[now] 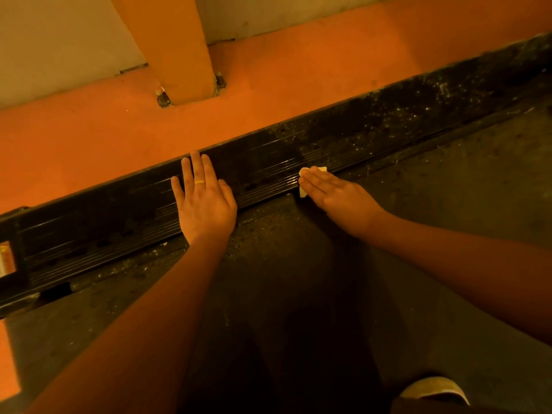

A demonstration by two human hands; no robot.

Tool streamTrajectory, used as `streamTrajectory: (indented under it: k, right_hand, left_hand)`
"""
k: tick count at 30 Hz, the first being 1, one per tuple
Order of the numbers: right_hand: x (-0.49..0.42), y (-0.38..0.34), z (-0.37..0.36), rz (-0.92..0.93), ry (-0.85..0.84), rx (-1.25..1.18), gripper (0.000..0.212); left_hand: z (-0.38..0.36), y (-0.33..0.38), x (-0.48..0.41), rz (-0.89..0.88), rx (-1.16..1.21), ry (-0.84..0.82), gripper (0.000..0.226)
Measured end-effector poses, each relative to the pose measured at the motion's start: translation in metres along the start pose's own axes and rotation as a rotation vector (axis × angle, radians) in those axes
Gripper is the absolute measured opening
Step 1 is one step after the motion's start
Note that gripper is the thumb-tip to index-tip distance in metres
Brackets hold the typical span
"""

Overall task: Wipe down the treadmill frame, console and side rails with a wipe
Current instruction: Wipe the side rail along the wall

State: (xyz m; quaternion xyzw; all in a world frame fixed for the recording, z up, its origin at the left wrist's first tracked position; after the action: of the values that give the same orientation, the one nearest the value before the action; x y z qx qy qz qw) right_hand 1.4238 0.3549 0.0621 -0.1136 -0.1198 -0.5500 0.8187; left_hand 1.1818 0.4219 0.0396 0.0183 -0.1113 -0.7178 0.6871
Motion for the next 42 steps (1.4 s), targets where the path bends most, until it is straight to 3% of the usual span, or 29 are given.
streamTrajectory:
  k: [3, 6, 13, 19, 25, 31, 38, 42]
  right_hand:
    - [0.017, 0.03, 0.0, -0.109, 0.025, -0.016, 0.083]
    - [0.021, 0.035, 0.004, -0.188, -0.058, -0.015, 0.077]
    - [0.011, 0.012, 0.001, -0.066, 0.093, -0.092, 0.075]
    - [0.025, 0.06, -0.001, -0.356, 0.098, -0.155, 0.077]
    - [0.014, 0.027, 0.0, -0.204, 0.07, -0.176, 0.077]
    - [0.041, 0.103, 0.008, -0.552, 0.051, -0.171, 0.076]
    - [0.029, 0.064, 0.004, -0.353, 0.028, -0.191, 0.077]
    - [0.05, 0.114, 0.007, -0.59, 0.051, -0.202, 0.078]
  left_hand:
    - [0.0, 0.0, 0.0, 0.0, 0.001, 0.001, 0.061]
    - [0.0, -0.001, 0.0, 0.0, 0.007, 0.006, 0.061]
    - [0.002, 0.0, 0.001, -0.003, 0.008, 0.005, 0.06]
    - [0.002, 0.0, 0.001, -0.005, 0.002, 0.01, 0.06]
    - [0.002, 0.001, 0.001, -0.005, 0.011, 0.014, 0.06]
    - [0.002, 0.0, 0.002, -0.006, 0.006, 0.02, 0.06]
    - [0.001, 0.0, 0.001, -0.007, 0.005, 0.031, 0.06]
    - [0.0, 0.0, 0.002, -0.004, 0.002, 0.03, 0.06]
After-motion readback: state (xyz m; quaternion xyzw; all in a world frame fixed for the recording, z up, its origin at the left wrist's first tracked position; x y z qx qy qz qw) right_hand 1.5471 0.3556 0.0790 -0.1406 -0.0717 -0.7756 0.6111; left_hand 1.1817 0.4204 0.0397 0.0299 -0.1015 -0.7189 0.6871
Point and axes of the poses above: each hand's wrist, its own x-axis away from the middle knuckle, its own z-axis out of the back of the hand, y = z × x, the point moved 4 cm from there along -x, towards the middle knuckle, and after that the axes turned 1 degree about z, right-handed, at the moved point
